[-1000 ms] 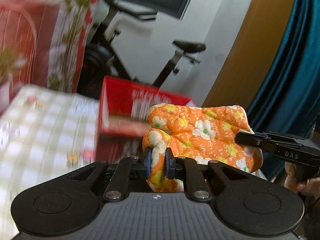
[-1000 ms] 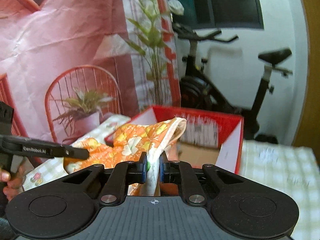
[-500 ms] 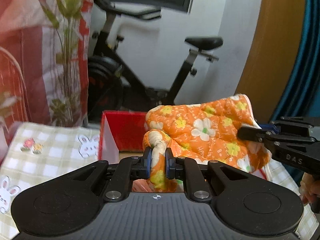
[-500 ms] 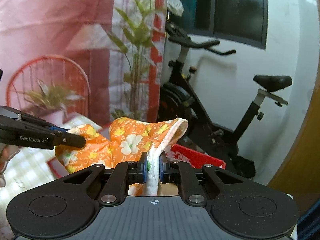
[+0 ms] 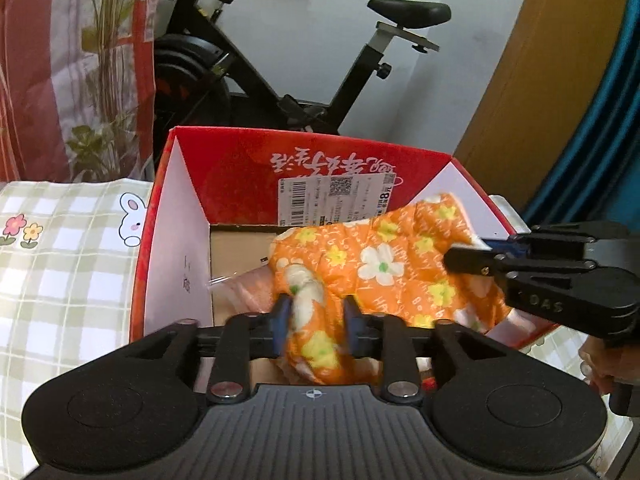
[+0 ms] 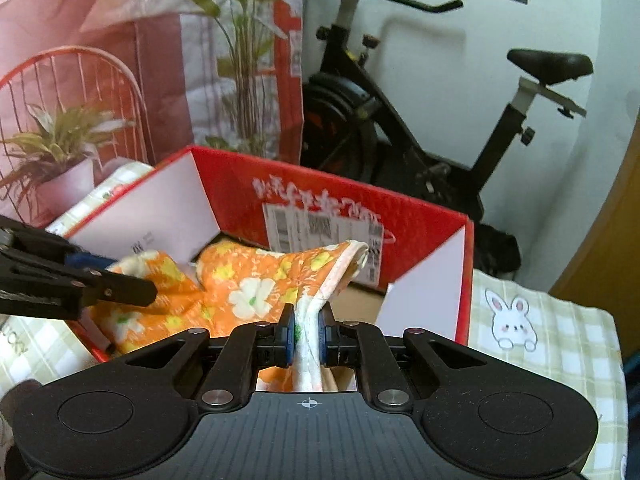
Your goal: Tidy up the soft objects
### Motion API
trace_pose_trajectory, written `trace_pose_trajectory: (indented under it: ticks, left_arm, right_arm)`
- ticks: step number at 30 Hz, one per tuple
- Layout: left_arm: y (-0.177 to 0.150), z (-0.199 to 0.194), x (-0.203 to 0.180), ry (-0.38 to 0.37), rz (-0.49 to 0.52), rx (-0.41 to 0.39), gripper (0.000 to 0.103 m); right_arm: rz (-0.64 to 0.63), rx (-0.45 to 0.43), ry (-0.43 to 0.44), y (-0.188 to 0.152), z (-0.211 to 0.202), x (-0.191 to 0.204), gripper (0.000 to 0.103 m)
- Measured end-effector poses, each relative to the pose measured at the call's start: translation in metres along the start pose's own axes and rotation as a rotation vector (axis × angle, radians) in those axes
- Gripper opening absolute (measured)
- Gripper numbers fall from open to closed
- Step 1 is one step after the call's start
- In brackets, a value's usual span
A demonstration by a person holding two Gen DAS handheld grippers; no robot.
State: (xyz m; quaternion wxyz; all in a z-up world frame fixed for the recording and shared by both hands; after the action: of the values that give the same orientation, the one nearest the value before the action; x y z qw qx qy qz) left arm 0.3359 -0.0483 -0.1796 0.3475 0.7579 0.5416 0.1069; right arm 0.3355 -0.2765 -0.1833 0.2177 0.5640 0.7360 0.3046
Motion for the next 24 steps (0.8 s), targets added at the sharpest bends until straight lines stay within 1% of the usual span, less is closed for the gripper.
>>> trace_pose_trajectory:
  ticks: [1,3,5,7,8,9,10,13,17,22,24]
  left_arm:
    - [0.0,-0.002,0.0,-0.002,-0.001,-0.006,0.042]
    - [0.0,-0.005,-0.003,0.001,-0.001,-0.02,0.052]
    - [0.001,-0.009,-0.006,0.006,0.004,-0.036,0.056]
    - [0.003,-0.012,-0.007,0.013,0.008,-0.047,0.057]
    - [0.004,-0.015,-0.007,0.016,0.005,-0.048,0.058]
    - [0.003,-0.018,-0.008,0.016,0.009,-0.053,0.058]
    - [0.003,-0.021,-0.008,0.016,0.015,-0.057,0.058]
    - [-0.002,-0.035,-0.013,0.028,0.048,-0.072,0.058]
    - [-0.015,-0.056,-0.02,0.04,0.055,-0.1,0.058]
    - [-0.036,-0.079,-0.03,0.026,0.052,-0.128,0.058]
    - [-0.044,-0.085,-0.035,0.022,0.052,-0.13,0.058]
  right_arm:
    - [0.005,0.006,0.001,-0.001,0.002,-0.001,0.01]
    - [0.003,0.013,-0.012,-0.004,0.004,0.0,0.011]
    - [-0.031,0.022,-0.051,-0.007,0.005,0.004,0.016]
    - [-0.067,0.014,-0.097,-0.009,0.003,0.009,0.026]
    - [-0.073,0.009,-0.115,-0.01,0.0,0.01,0.027]
    - [-0.07,0.002,-0.115,-0.011,-0.003,0.01,0.03]
    - [-0.061,-0.005,-0.108,-0.012,-0.007,0.007,0.033]
    - [-0.038,-0.034,-0.08,-0.015,-0.023,0.005,0.038]
    - [-0.046,-0.072,-0.033,-0.023,-0.053,0.009,0.039]
    - [-0.067,-0.116,0.026,-0.041,-0.098,0.014,0.039]
    - [-0.07,-0.121,0.044,-0.049,-0.112,0.015,0.039]
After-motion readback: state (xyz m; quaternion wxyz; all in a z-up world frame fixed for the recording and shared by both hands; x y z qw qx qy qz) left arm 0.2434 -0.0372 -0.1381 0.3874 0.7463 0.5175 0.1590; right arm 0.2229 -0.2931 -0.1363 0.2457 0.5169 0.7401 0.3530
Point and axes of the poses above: each gripper's, at about its wrist camera, not at the fingertips, and z roughly the way its jaws point, x to its left, y to its top, the point moved 1 cm from there along z, roughly the way its jaws point, and after that the axes turned 4 degrees about x, right-handed, at the moved point
